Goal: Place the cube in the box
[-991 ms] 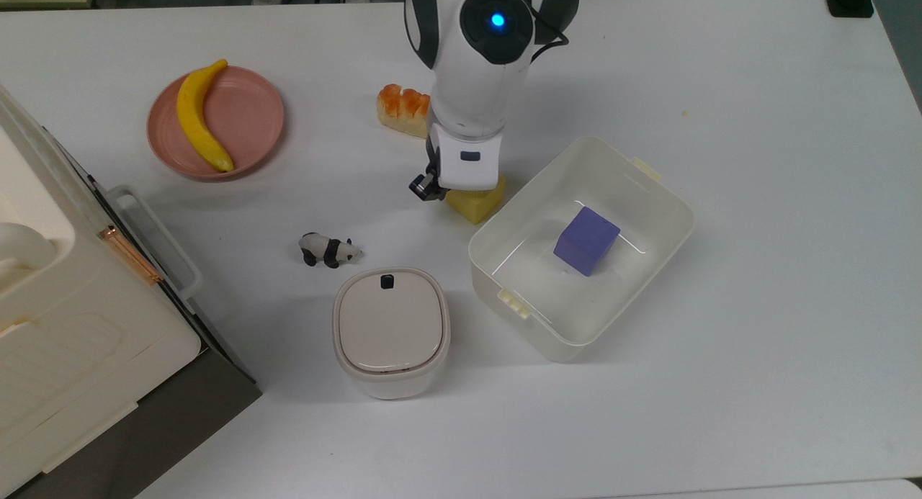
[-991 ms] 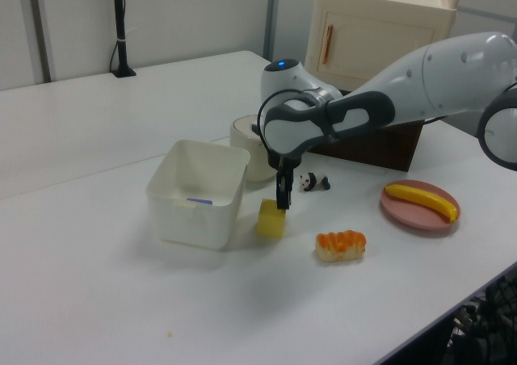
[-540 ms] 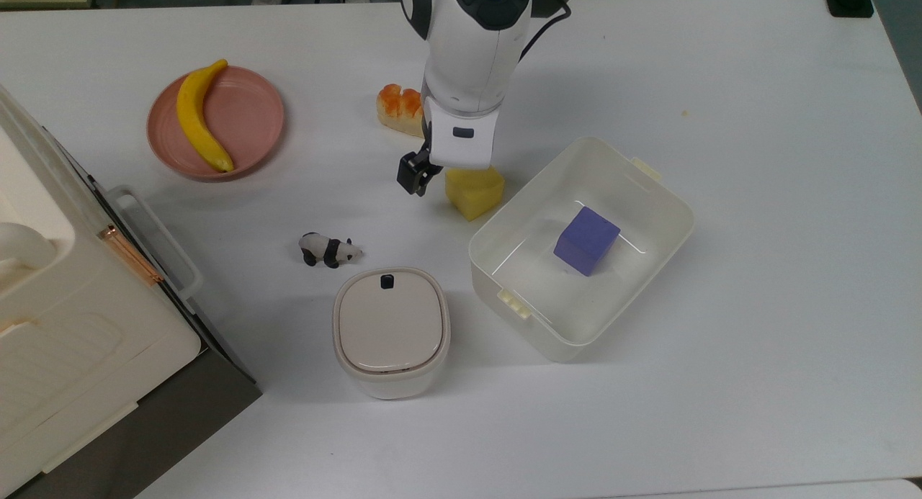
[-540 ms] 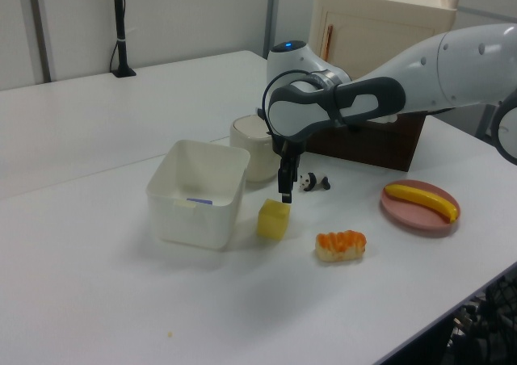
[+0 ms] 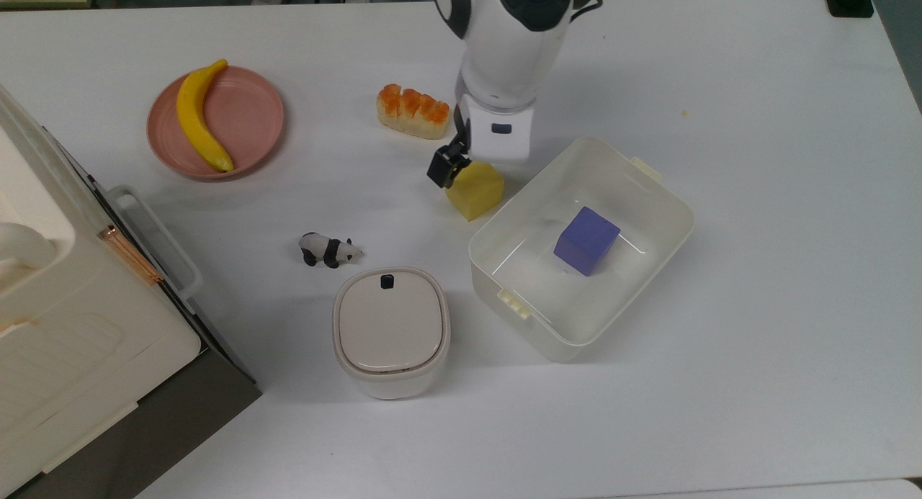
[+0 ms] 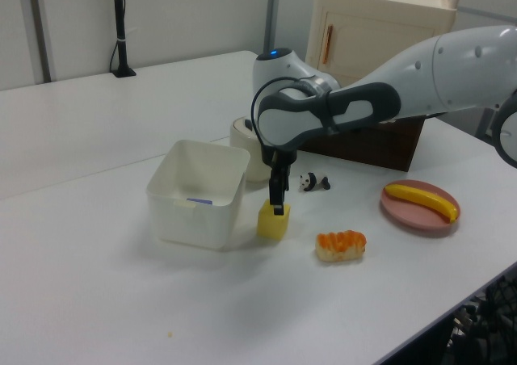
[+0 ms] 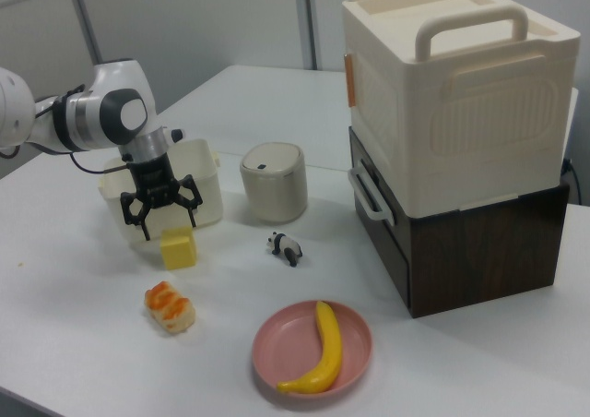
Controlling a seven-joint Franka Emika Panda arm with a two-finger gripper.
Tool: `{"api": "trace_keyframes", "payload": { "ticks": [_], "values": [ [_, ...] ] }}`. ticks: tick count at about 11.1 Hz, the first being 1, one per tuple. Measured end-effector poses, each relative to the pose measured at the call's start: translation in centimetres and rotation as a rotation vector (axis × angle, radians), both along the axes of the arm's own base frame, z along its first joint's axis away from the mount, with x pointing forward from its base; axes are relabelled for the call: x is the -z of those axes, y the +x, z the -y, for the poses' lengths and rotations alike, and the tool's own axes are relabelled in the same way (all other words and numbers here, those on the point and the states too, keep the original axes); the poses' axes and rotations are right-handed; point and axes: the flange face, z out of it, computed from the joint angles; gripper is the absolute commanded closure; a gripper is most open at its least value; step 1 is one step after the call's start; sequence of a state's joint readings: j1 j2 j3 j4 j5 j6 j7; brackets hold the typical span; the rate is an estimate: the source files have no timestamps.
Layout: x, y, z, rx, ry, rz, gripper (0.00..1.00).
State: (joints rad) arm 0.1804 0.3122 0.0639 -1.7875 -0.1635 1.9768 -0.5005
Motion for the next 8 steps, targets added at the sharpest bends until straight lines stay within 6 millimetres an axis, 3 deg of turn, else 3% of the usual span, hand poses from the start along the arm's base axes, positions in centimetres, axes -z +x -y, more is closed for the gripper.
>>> {"api": "trace_keyframes", "payload": {
  "ticks": [3, 4, 5, 6, 7, 8],
  "values": [
    [2.6, 0.1, -1.3, 0.03, -0.005, -0.012, 0.0],
    [3.2, 0.3, -1.2, 0.034, -0.003, -0.011, 0.07],
    [3.5, 0.4, -1.0, 0.039, -0.004, -0.012, 0.46],
    [3.5, 0.5, -0.8, 0.043, -0.006, -0.011, 0.93],
    [3.4, 0.5, -0.7, 0.044, -0.007, -0.01, 1.0],
    [3.4, 0.5, -0.7, 0.043, -0.007, -0.01, 1.0]
  ]
}}
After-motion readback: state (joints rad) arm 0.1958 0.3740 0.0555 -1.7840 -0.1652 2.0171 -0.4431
